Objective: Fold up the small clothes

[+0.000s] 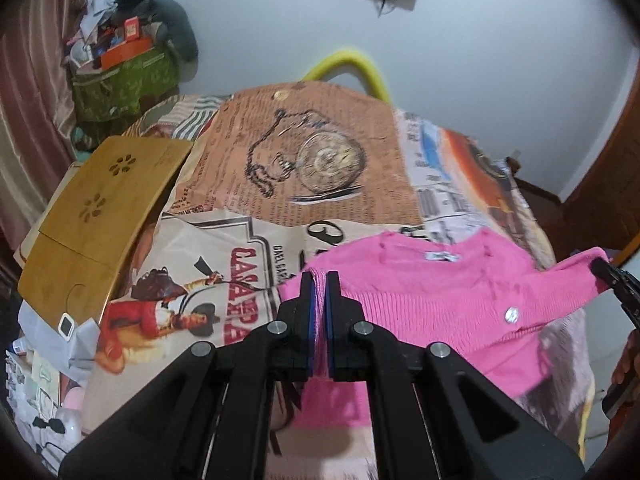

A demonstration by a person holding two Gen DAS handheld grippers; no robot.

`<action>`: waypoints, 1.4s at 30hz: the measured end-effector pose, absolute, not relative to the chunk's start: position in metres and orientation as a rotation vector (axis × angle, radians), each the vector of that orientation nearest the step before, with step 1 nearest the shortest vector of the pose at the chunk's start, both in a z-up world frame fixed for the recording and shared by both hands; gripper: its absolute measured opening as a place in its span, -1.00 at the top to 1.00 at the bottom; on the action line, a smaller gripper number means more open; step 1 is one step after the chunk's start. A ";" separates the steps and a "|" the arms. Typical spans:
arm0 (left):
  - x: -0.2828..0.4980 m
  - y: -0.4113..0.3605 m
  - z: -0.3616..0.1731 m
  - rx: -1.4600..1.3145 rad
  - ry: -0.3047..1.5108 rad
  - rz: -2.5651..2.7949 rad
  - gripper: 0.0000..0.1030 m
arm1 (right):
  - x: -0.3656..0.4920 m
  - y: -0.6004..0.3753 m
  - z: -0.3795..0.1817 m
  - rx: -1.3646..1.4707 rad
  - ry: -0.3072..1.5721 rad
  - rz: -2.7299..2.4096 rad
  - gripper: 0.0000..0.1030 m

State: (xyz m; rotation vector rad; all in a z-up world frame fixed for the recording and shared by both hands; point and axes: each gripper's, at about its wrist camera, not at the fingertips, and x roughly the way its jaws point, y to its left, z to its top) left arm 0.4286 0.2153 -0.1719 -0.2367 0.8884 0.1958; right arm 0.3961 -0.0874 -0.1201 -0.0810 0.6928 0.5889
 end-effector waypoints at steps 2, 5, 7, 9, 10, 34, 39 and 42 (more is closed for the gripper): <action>0.447 0.224 -0.185 -0.246 0.913 0.209 0.94 | 0.412 -0.083 -0.127 -0.083 0.713 0.584 0.88; 0.473 0.233 -0.203 -0.264 0.948 0.207 0.94 | 0.437 -0.075 -0.139 -0.095 0.741 0.569 0.88; 0.491 0.235 -0.216 -0.268 0.972 0.204 0.94 | 0.454 -0.070 -0.148 -0.095 0.761 0.550 0.88; 0.503 0.234 -0.226 -0.256 0.990 0.211 0.94 | 0.469 -0.068 -0.158 -0.088 0.784 0.536 0.88; 0.511 0.234 -0.234 -0.250 1.003 0.223 0.93 | 0.476 -0.069 -0.163 -0.079 0.799 0.527 0.87; 0.391 0.219 -0.258 -0.207 1.099 0.130 0.00 | 0.372 -0.116 -0.191 -0.066 0.882 0.556 -0.01; 0.383 0.205 -0.272 -0.201 1.115 0.115 0.12 | 0.354 -0.121 -0.212 -0.014 0.936 0.574 -0.01; 0.390 0.200 -0.277 -0.194 1.116 0.118 0.38 | 0.355 -0.117 -0.221 0.004 0.964 0.590 0.14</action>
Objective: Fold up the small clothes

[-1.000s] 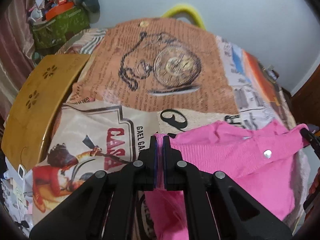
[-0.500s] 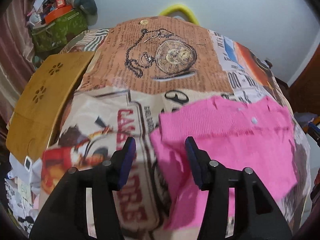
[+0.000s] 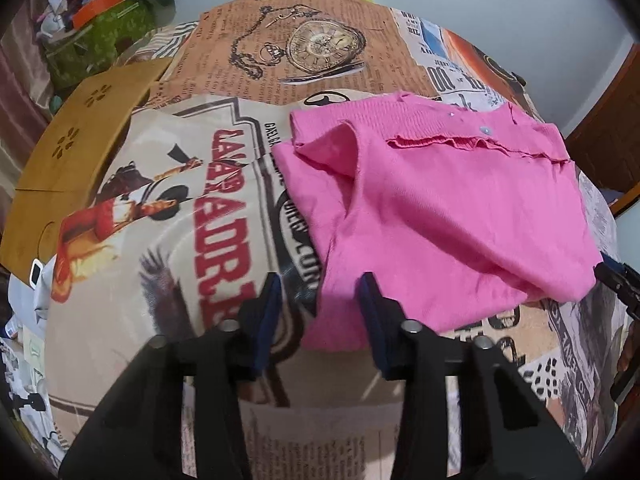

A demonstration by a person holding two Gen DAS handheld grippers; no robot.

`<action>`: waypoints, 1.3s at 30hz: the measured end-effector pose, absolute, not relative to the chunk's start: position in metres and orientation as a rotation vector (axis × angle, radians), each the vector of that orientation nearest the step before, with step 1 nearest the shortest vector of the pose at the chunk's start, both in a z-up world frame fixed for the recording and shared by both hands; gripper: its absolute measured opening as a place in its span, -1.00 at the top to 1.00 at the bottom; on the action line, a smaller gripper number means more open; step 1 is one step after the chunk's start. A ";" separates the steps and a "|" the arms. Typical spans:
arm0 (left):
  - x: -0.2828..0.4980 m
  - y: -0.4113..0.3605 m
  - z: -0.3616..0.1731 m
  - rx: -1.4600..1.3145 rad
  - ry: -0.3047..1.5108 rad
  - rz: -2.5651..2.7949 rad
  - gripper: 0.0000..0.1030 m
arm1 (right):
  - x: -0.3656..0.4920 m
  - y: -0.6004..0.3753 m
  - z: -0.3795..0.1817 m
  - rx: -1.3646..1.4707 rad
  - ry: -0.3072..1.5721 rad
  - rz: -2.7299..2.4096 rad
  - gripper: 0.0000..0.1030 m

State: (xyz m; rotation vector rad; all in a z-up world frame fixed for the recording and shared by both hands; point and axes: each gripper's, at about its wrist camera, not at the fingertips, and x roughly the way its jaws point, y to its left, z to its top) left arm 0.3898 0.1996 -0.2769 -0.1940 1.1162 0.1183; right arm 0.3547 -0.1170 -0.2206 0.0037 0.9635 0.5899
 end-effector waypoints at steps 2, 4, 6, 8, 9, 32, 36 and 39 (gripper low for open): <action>0.396 0.197 -0.281 -0.187 1.123 0.123 0.60 | 0.356 -0.113 -0.225 0.014 0.977 0.599 0.47; 0.398 0.195 -0.282 -0.175 1.121 0.127 0.81 | 0.357 -0.111 -0.227 0.018 0.982 0.602 0.82; 0.396 0.192 -0.278 -0.157 1.101 0.140 0.87 | 0.356 -0.110 -0.225 0.015 0.976 0.610 0.84; 0.391 0.190 -0.272 -0.145 1.083 0.143 0.88 | 0.347 -0.111 -0.221 0.002 0.949 0.609 0.85; 0.385 0.190 -0.266 -0.150 1.067 0.138 0.88 | 0.345 -0.112 -0.218 -0.003 0.937 0.608 0.86; 0.225 0.191 -0.270 -0.129 1.139 0.124 0.89 | 0.257 -0.132 -0.224 -0.045 1.009 0.610 0.87; 0.219 0.202 -0.257 -0.133 1.108 0.155 0.89 | 0.259 -0.129 -0.228 -0.080 1.036 0.586 0.84; 0.225 0.207 -0.242 -0.136 1.070 0.162 0.88 | 0.262 -0.128 -0.218 -0.107 1.021 0.561 0.77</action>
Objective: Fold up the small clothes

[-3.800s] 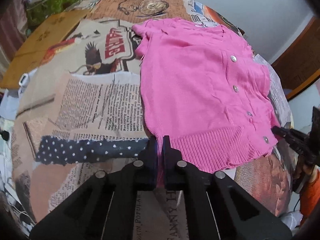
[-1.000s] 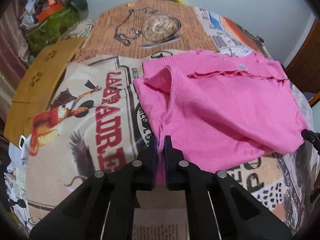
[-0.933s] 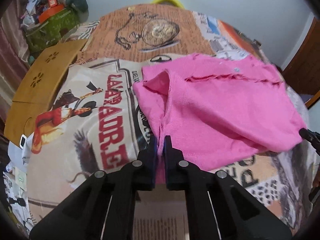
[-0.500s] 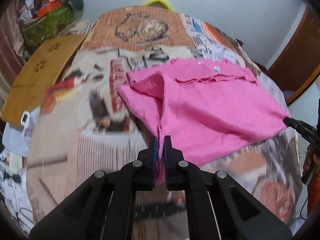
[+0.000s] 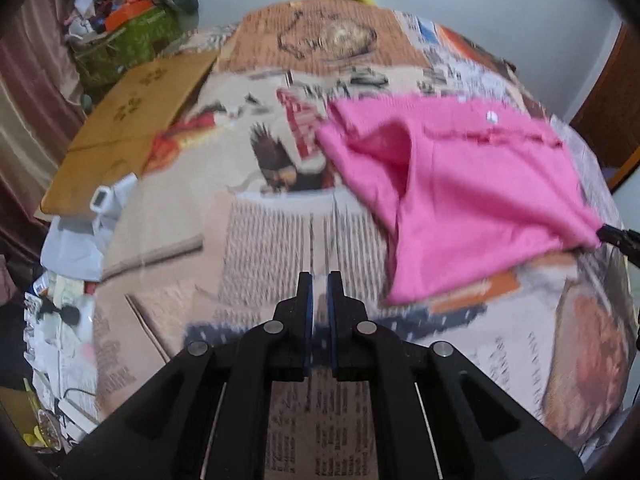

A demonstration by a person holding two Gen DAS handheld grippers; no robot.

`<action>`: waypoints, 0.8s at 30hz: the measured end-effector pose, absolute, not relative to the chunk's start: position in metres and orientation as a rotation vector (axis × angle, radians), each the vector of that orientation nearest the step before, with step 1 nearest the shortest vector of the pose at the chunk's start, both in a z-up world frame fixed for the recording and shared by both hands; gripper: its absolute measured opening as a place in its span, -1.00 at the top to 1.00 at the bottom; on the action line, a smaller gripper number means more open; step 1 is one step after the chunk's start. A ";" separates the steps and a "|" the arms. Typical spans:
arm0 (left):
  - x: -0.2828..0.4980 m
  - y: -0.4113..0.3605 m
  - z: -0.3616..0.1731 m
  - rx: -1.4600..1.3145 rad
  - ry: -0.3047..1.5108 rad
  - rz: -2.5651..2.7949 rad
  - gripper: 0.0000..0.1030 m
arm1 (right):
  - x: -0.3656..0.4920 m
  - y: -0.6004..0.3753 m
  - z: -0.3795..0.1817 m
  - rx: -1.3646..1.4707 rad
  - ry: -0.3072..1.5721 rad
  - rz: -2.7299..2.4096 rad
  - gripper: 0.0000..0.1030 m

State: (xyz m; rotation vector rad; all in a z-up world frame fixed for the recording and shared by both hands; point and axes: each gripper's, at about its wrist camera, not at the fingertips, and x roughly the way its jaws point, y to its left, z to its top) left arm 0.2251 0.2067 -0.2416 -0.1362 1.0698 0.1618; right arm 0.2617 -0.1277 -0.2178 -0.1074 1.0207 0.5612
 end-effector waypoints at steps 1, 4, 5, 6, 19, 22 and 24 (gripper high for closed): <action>0.231 0.208 -0.235 -0.139 1.055 0.161 0.87 | 0.263 -0.127 -0.212 -0.115 1.004 0.561 0.73; 0.253 0.207 -0.220 -0.143 1.027 0.150 0.81 | 0.266 -0.127 -0.199 -0.122 0.953 0.562 0.43; 0.263 0.206 -0.214 -0.143 1.014 0.142 0.80 | 0.268 -0.127 -0.195 -0.124 0.935 0.564 0.37; 0.271 0.203 -0.210 -0.141 1.005 0.134 0.75 | 0.272 -0.125 -0.190 -0.129 0.915 0.571 0.30; 0.374 0.146 -0.259 -0.137 1.142 -0.055 0.22 | 0.332 -0.076 -0.210 -0.155 0.918 0.651 0.28; 0.380 0.146 -0.282 -0.145 1.181 -0.050 0.17 | 0.344 -0.067 -0.220 -0.159 0.936 0.663 0.28; 0.382 0.149 -0.280 -0.158 1.165 -0.045 0.16 | 0.348 -0.063 -0.222 -0.170 0.923 0.670 0.28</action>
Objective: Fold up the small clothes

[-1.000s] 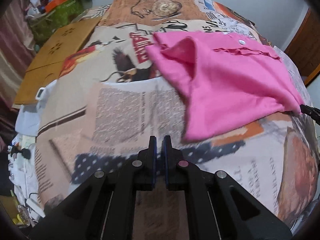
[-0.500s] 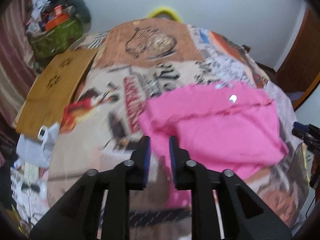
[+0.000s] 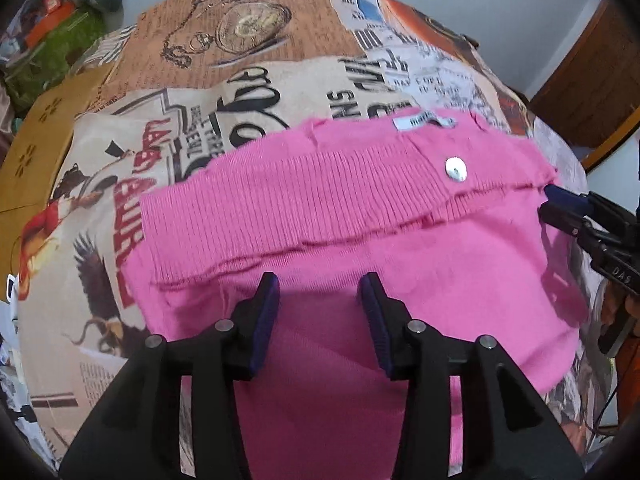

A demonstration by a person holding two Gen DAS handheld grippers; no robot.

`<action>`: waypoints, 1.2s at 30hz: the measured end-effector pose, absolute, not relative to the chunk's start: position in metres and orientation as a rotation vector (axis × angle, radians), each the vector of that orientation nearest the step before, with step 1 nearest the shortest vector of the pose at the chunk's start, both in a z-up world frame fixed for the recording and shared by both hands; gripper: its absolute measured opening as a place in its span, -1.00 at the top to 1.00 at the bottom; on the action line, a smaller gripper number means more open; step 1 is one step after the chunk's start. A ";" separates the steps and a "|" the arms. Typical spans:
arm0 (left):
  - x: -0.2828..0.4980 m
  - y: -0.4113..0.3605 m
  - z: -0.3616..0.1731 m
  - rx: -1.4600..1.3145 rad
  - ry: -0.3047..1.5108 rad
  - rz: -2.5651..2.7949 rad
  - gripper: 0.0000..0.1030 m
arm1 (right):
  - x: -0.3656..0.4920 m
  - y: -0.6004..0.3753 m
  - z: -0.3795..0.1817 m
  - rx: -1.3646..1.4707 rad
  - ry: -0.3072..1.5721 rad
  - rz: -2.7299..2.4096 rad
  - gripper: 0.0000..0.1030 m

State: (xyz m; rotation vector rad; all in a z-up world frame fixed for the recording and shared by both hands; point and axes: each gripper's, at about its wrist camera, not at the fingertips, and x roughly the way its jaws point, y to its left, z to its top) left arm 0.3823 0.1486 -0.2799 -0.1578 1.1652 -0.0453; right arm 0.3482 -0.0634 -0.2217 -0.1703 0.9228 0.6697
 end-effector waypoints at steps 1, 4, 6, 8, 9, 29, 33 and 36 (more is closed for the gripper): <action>0.385 0.150 -0.278 -0.162 1.162 -0.040 0.16 | 0.350 -0.062 -0.221 -0.173 0.918 0.673 0.28; 0.400 0.152 -0.276 -0.142 1.167 -0.018 0.16 | 0.359 -0.058 -0.220 -0.173 0.920 0.688 0.28; 0.412 0.155 -0.277 -0.127 1.170 0.005 0.16 | 0.367 -0.051 -0.220 -0.182 0.918 0.694 0.28; 0.426 0.161 -0.277 -0.136 1.171 0.011 0.16 | 0.375 -0.046 -0.220 -0.193 0.913 0.701 0.28; 0.433 0.164 -0.276 -0.142 1.170 0.014 0.16 | 0.380 -0.042 -0.219 -0.197 0.907 0.704 0.28; 0.402 0.217 -0.225 -0.087 1.051 0.162 -0.03 | 0.389 -0.082 -0.177 -0.106 0.822 0.609 0.28; 0.373 0.223 -0.235 -0.154 1.083 0.160 -0.03 | 0.366 -0.074 -0.181 -0.148 0.851 0.664 0.21; 0.349 0.221 -0.241 -0.206 1.101 0.127 -0.05 | 0.346 -0.070 -0.187 -0.143 0.874 0.693 0.19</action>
